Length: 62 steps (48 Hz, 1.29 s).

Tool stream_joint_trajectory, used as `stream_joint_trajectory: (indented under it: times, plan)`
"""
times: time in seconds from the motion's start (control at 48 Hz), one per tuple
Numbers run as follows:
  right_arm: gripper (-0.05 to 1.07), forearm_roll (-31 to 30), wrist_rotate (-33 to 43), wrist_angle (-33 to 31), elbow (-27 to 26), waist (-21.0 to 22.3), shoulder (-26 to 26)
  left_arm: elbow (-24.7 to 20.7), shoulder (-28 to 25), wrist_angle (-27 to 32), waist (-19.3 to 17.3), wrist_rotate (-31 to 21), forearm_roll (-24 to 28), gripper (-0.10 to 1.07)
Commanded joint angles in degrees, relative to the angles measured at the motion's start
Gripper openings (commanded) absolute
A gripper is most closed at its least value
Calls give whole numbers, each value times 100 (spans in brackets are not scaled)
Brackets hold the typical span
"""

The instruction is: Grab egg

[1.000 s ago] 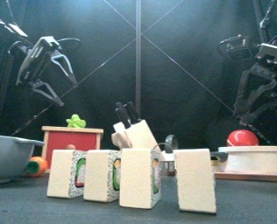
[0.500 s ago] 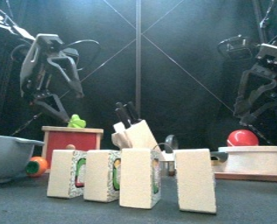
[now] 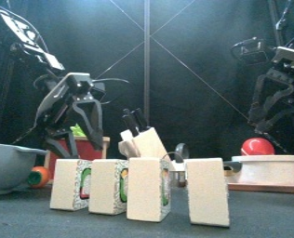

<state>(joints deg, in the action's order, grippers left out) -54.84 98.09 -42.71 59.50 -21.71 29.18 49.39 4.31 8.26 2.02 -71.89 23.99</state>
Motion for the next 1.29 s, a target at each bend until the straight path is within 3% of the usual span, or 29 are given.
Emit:
stream_joint_trajectory:
  times: [0.0, 0.188, 0.458, 1.0, 1.271]
  plan:
    - [98, -9, 0, 9, -35, -26, 62, -141, -123, -53, -18, -9, -211, 100]
    - [98, -18, 0, 9, -35, -35, 62, -202, -352, -149, -97, -9, -536, 100]
    - [98, -18, 0, 0, -35, -44, 62, -422, -659, -220, -167, 9, -527, 99]
    - [98, -18, 0, 9, -35, -53, 62, -466, -729, -220, -237, 0, -563, 87]
    - [98, -9, 0, 9, -35, -44, 62, -536, -896, -220, -255, 0, -589, 86]
